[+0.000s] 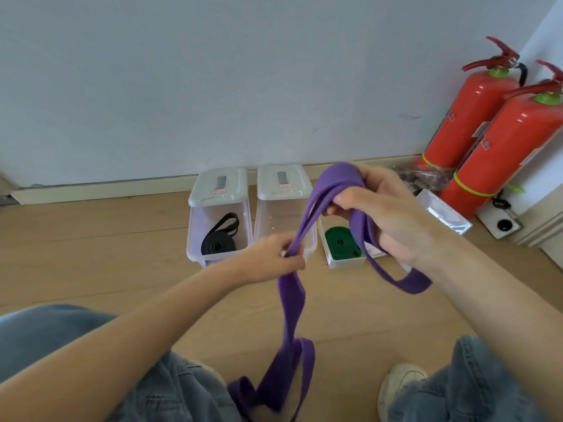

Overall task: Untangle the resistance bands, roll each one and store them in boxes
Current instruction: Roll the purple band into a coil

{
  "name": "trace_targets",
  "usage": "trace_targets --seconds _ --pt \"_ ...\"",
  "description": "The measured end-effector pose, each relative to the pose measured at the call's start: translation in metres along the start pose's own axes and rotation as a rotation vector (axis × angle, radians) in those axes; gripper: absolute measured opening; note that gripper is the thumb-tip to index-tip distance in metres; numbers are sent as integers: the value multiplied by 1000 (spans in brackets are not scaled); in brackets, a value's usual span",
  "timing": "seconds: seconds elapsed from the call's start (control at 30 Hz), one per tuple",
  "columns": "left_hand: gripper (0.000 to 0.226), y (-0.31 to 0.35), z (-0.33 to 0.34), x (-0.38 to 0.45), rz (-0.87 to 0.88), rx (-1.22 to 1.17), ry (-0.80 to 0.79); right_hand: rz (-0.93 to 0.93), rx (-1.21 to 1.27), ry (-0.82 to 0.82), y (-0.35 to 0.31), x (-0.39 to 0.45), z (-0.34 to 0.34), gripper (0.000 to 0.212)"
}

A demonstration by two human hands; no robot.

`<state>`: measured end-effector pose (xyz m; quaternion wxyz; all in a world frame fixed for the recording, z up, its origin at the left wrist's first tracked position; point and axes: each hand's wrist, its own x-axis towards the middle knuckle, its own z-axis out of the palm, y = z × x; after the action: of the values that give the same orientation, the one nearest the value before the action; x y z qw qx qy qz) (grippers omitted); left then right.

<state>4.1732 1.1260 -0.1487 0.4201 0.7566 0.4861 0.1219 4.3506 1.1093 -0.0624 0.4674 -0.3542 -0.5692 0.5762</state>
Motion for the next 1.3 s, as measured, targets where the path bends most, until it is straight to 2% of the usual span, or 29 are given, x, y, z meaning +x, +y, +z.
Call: trace_targets --seconds 0.07,0.13,0.17,0.23,0.27,0.3,0.33,0.37,0.43,0.5,0.6,0.63,0.7,0.77,0.83,0.9,0.97,1.03,1.07,1.1,1.13,1.2,1.23,1.3 --pt "14 -11 15 -4 -55 -39 -88 -37 182 38 0 3 0 29" --pt "21 -9 9 -4 -75 -63 -74 -19 125 87 -3 5 -10 28" --pt "22 -4 -1 -3 -95 -139 -15 16 -41 109 -3 6 -18 25" --pt "26 14 -29 -5 -83 -451 148 185 -618 64 2 5 -39 14" --pt "27 24 -44 -7 -33 -611 193 335 -889 -21 6 2 -47 10" --pt "26 34 -58 -10 27 -712 195 493 -1061 -143 11 -2 -52 16" --pt "25 42 -66 -13 69 -706 170 620 -1112 -266 16 -7 -54 28" --pt "22 50 -68 -15 87 -618 129 685 -1054 -346 19 -11 -51 44" --pt "20 61 -58 -16 66 -320 55 598 -802 -346 17 -12 -37 68" --pt "20 65 -42 -9 61 -141 42 427 -685 -288 19 -8 -24 56" --pt "20 56 -34 1 136 3 142 253 -847 -223 20 -6 -8 15" --pt "20 49 -34 3 159 57 196 206 -787 -156 19 -5 -6 12" --pt "16 31 -28 5 187 112 250 117 -420 -66 9 -4 -4 20" --pt "15 12 -12 3 146 85 187 40 -15 -73 -3 0 -4 15" --pt "18 -3 1 2 19 88 78 0 112 -78 -7 2 -5 15" --pt "11 -9 -5 5 -72 125 77 31 -41 -26 -5 3 -12 19" --pt "10 -3 -28 4 -126 -47 217 123 -459 0 0 4 -24 18" --pt "17 13 -55 0 -43 -267 411 324 -904 -101 7 2 -37 16" --pt "20 22 -64 -4 50 -257 451 449 -1041 -195 12 -2 -41 15" --pt "22 31 -69 -8 132 -192 427 557 -1089 -282 16 -6 -41 14" --pt "22 39 -67 -13 189 -109 359 626 -1062 -343 20 -9 -37 25" --pt "14 50 -52 -16 258 69 240 545 -841 -333 25 -10 -28 56" --pt "12 52 -43 -14 292 141 220 459 -719 -299 27 -9 -21 56" --pt "18 53 -29 -8 303 206 206 349 -625 -272 28 -8 -7 36"
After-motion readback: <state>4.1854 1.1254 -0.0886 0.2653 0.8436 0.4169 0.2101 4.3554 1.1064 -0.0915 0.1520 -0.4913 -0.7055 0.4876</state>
